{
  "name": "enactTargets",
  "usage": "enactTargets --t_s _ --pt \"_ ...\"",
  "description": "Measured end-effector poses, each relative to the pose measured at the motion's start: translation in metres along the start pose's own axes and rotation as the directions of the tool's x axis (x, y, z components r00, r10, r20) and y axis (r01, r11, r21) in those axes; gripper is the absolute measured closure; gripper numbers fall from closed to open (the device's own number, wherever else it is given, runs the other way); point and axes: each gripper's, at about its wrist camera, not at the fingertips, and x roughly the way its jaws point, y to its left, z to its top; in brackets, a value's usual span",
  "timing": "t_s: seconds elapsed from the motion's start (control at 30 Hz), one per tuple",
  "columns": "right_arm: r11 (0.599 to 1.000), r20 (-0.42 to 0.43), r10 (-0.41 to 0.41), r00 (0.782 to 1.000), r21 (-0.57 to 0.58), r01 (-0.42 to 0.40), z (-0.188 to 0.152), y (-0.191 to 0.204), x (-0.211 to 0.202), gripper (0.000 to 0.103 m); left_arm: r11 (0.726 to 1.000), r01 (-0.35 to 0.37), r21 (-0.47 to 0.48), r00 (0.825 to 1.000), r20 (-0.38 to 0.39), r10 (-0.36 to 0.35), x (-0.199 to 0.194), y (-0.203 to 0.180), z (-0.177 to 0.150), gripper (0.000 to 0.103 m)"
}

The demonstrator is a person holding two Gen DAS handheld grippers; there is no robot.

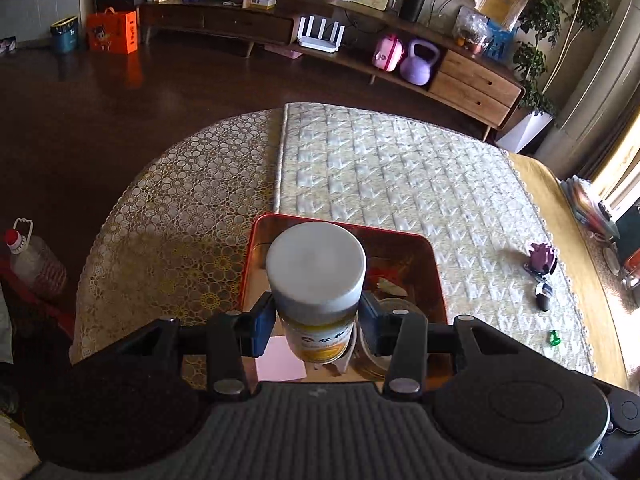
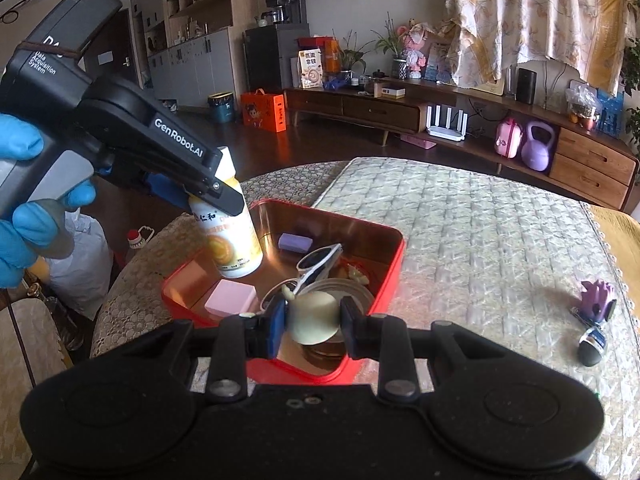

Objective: Organize rigid objects
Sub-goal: 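Carry the white bottle and beige ball over the red tin with both grippers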

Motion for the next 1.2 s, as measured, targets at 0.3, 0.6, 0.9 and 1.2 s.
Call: enactTargets --t_s 0.3,0.6,0.9,1.2 --pt "1.0 -0.063 0.015 0.998 -0.009 -0.015 0.004 0.01 0.045 0.074 0.996 -0.076 0.04 0.996 -0.046 0.077 0.033 0.008 0.003 0.059" --pt "0.999 -0.104 0.03 0.994 0.016 -0.028 0.001 0.012 0.068 0.074 0.993 -0.096 0.071 0.993 -0.061 0.101 0.063 0.003 0.013 0.059" --pt "0.999 -0.128 0.035 0.991 0.041 -0.03 -0.004 0.012 0.076 0.074 0.991 -0.111 0.08 0.991 -0.06 0.116 0.091 -0.003 0.026 0.059" --pt "0.997 -0.12 0.054 0.991 0.069 -0.046 -0.007 0.013 0.075 0.069 0.982 -0.093 0.164 0.994 -0.042 0.101 0.095 -0.018 0.022 0.059"
